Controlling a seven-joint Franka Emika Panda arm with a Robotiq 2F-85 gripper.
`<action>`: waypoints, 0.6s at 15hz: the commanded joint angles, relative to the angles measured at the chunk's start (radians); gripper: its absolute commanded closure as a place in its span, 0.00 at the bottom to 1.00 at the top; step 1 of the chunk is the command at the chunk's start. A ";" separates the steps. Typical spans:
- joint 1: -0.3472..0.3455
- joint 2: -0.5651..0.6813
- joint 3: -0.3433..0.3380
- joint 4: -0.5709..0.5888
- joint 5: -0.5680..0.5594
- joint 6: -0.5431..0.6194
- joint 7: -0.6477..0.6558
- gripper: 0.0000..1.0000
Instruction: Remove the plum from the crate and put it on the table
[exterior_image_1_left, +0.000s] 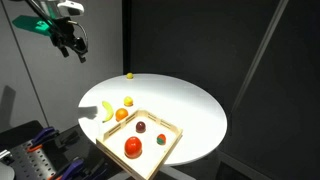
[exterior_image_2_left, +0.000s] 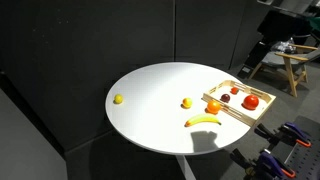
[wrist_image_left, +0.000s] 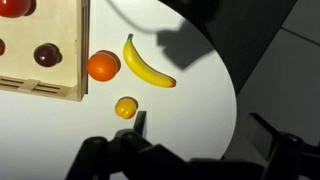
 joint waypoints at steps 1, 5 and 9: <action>-0.002 0.000 0.001 0.002 0.001 -0.004 0.000 0.00; -0.002 0.001 0.001 0.002 0.001 -0.004 0.000 0.00; -0.002 0.013 0.005 0.013 0.003 -0.003 0.007 0.00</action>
